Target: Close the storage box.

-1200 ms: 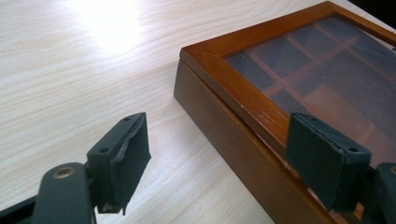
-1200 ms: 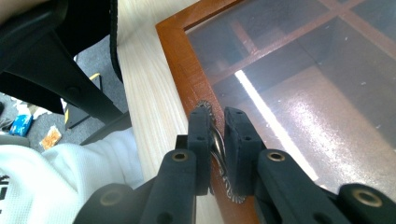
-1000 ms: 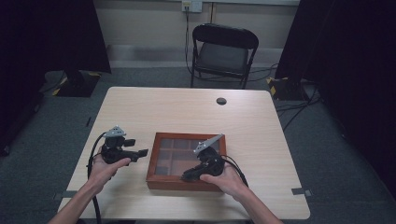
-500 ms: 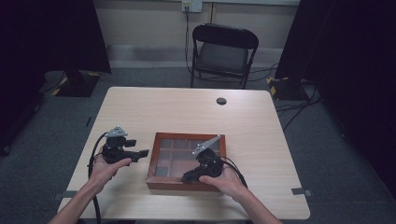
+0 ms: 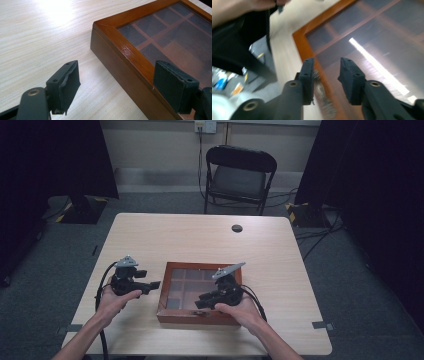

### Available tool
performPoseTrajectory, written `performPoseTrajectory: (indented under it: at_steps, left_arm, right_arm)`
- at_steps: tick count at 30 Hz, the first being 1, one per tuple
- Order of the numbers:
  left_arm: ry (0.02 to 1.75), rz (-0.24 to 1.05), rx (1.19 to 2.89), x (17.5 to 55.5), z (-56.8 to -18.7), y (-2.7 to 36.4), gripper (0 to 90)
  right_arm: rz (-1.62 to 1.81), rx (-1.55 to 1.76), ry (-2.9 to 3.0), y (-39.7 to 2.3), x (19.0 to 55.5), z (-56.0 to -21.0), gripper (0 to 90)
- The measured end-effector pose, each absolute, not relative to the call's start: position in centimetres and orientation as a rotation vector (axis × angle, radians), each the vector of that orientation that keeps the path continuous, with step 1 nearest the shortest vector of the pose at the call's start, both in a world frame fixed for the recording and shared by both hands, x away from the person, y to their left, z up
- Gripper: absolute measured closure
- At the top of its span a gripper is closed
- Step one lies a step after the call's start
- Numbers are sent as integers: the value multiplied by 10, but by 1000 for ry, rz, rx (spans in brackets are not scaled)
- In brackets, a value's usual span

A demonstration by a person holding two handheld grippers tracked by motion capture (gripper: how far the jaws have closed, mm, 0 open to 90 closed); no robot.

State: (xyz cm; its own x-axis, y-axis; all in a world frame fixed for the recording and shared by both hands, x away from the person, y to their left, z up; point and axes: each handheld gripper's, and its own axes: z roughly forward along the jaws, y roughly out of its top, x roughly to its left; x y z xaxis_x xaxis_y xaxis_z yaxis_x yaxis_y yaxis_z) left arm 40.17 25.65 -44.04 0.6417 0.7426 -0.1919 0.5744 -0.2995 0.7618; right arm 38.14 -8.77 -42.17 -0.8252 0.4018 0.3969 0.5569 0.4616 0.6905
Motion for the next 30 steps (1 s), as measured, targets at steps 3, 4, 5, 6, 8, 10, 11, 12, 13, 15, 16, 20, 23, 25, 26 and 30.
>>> performPoseTrajectory:
  at_steps: [3,4,5,6,8,10,11,12,13,15,16,20,23,25,26,30]
  left_arm:
    - [1037,251,2004,402,-441,257,210]
    - [1044,250,2005,402,-442,258,210]
    - [1046,250,2005,402,-442,258,210]
    - [1054,248,2011,402,-442,259,210]
    - [1044,248,2021,402,-442,260,207]
    - [1057,259,2013,402,-441,264,207]
    - [1063,260,2014,402,-441,265,206]
    - [1067,265,2017,402,-441,266,206]
    - [1077,277,2024,402,-442,268,203]
    - [1095,300,2048,401,-443,272,186]
    - [1118,310,2047,401,-444,274,186]
    - [1187,331,2051,401,-447,286,177]
    - [1217,330,2028,402,-450,297,171]
    - [1234,335,2039,404,-452,299,164]
    - [1237,337,2059,406,-454,301,167]
    - [1277,325,2127,410,-464,304,173]
  right_arm:
    - [-1376,-955,-2527,-101,386,-413,490]
    - [-1394,-983,-2528,-104,387,-411,477]
    - [-1401,-1027,-2527,-110,389,-409,456]
    - [-1411,-1063,-2522,-115,390,-408,422]
    - [-1423,-1124,-2519,-128,392,-407,380]
    - [-1431,-1220,-2513,-145,393,-407,314]
    - [-1430,-1250,-2515,-153,393,-407,309]
    - [-1438,-1280,-2515,-159,393,-407,293]
    - [-1448,-1317,-2519,-166,393,-408,259]
    - [-1388,-1396,-2543,-181,392,-410,200]
    - [-1358,-1420,-2550,-188,392,-412,175]
    - [-1272,-1535,-2556,-217,387,-424,151]
    - [-1171,-1688,-2547,-237,386,-435,152]
    - [-1134,-1789,-2544,-247,384,-440,150]
    - [-1125,-1849,-2524,-253,383,-445,151]
    - [-1021,-2054,-2519,-266,386,-464,151]
